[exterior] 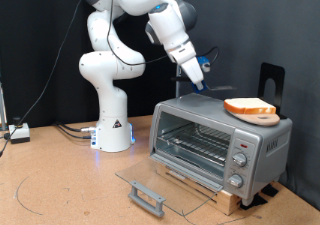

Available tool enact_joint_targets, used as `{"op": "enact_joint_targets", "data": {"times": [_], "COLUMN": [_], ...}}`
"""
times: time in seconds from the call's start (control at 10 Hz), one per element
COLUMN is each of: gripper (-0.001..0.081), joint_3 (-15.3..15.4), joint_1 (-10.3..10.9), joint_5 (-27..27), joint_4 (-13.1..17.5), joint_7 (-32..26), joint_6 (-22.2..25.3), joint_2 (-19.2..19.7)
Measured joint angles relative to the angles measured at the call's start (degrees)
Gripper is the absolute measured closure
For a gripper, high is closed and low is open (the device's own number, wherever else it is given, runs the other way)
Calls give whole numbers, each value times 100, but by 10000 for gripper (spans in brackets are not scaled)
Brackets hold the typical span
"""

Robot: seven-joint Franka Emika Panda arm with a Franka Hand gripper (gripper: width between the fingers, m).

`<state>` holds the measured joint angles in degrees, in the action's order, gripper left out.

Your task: Make a piece of toast with the oven

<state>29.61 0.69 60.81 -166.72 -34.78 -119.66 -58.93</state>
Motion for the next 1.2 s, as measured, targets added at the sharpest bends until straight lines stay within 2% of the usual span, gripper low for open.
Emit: {"op": "enact_joint_targets", "data": {"times": [0.1, 0.3, 0.4, 0.6, 0.9, 1.2], "gripper": [409, 409, 409, 409, 409, 409], "joint_3": [-176, -130, -227, -498, -628, -978], "joint_1": [1, -62, -171, -502, -1130, -1586], "joint_5": [-48, -72, -206, -475, -792, -1438], "joint_4": [10, 143, 144, 142, 139, 145], "joint_7": [0, 19, 22, 158, 546, 339], "joint_6": [228, 223, 288, 445, 450, 762], "joint_2": [-165, -98, -104, -109, -163, -158]}}
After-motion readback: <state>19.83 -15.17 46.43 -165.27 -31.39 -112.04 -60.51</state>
